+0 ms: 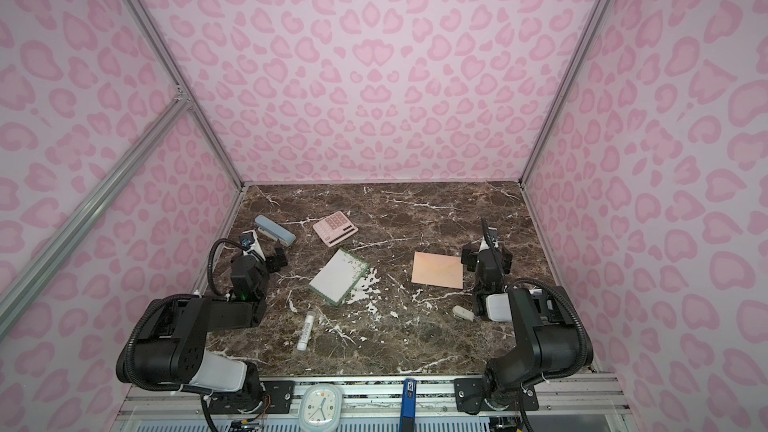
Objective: Place the letter into the envelope and seal it
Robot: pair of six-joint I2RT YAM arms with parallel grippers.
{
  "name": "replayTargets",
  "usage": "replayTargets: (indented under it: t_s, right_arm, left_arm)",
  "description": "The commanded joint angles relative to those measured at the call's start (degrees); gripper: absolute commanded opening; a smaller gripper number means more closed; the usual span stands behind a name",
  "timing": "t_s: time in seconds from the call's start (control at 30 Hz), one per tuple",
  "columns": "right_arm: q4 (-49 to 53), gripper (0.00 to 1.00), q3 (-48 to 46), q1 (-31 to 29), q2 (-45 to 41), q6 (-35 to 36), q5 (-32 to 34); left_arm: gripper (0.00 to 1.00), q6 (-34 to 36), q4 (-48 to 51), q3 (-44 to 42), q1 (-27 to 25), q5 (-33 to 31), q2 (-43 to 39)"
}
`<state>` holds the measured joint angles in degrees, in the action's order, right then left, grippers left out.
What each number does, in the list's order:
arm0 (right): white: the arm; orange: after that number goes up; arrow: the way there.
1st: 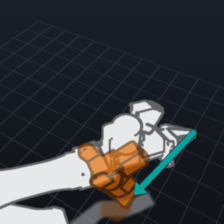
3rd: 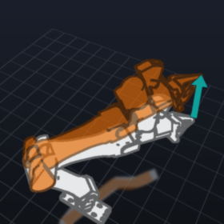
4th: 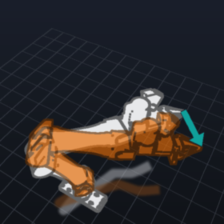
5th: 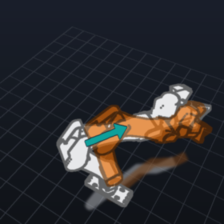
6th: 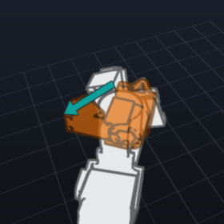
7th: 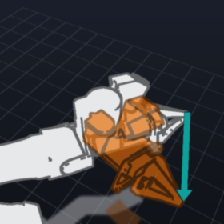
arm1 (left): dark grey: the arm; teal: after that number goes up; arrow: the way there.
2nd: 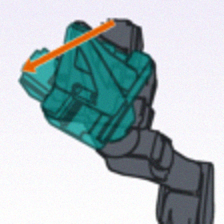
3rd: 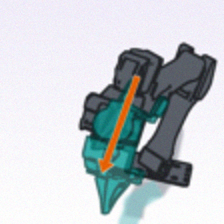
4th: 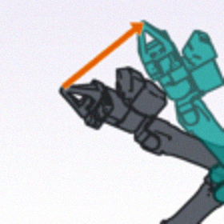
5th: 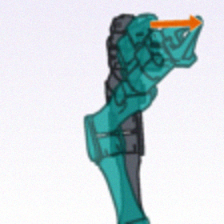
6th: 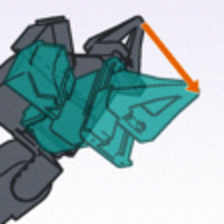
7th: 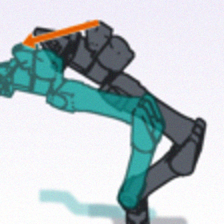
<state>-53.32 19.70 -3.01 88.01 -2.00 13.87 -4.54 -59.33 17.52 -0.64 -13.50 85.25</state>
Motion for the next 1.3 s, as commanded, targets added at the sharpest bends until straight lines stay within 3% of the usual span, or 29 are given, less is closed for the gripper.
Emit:
replayTargets:
  t_s: [0.0,0.57,0.63,0.7,0.77,0.83,0.9,1.03,1.27]
  right_arm:
    - [-1.63,0.99,0.16,-0.07,0.19,0.07,0.41]
    - [-1.94,0.97,-0.02,0.78,-0.07,-0.46,-0.99]
    - [-0.75,0.95,0.87,-0.04,-2.23,-0.72,3.36]
    - [16.53,0.93,7.39,-0.51,-8.71,-2.07,6.06]
    - [30.45,0.89,14.11,-0.58,-13.14,-5.68,6.38]
    - [33.95,0.89,17.03,-1.34,-15.59,-5.8,4.27]
    - [39.78,0.88,21.23,-3.27,-17.09,-11.3,8.26]
    - [57.1,0.87,31.8,-7.67,-16.82,-19.2,6.6]
    - [62.22,0.88,34.72,-19.09,-15.77,-23.08,1.26]
  left_arm:
    - [0.98,0.4,-0.44,0.07,0.03,0.15,-0.31]
    - [0.98,0.41,-0.67,-0.16,0.03,0.26,-0.52]
    - [0.98,0.71,0.45,0.4,-0.01,0.06,-1.12]
    - [0.9,0.41,16.98,6.63,-0.49,-0.22,-6.2]
    - [0.82,-7.01,39.94,18.85,-0.5,-5.49,-8.12]
    - [0.59,-11.45,54.42,28.39,-0.5,-6.1,-6.86]
    - [0.43,-14.84,63.95,35.64,-0.63,-2.51,-5.65]
    - [0.42,-17.66,68.58,37.27,-2.99,1.96,-10.15]
    - [0.54,-13.9,63.24,26.84,-8.17,6.58,-29.97]
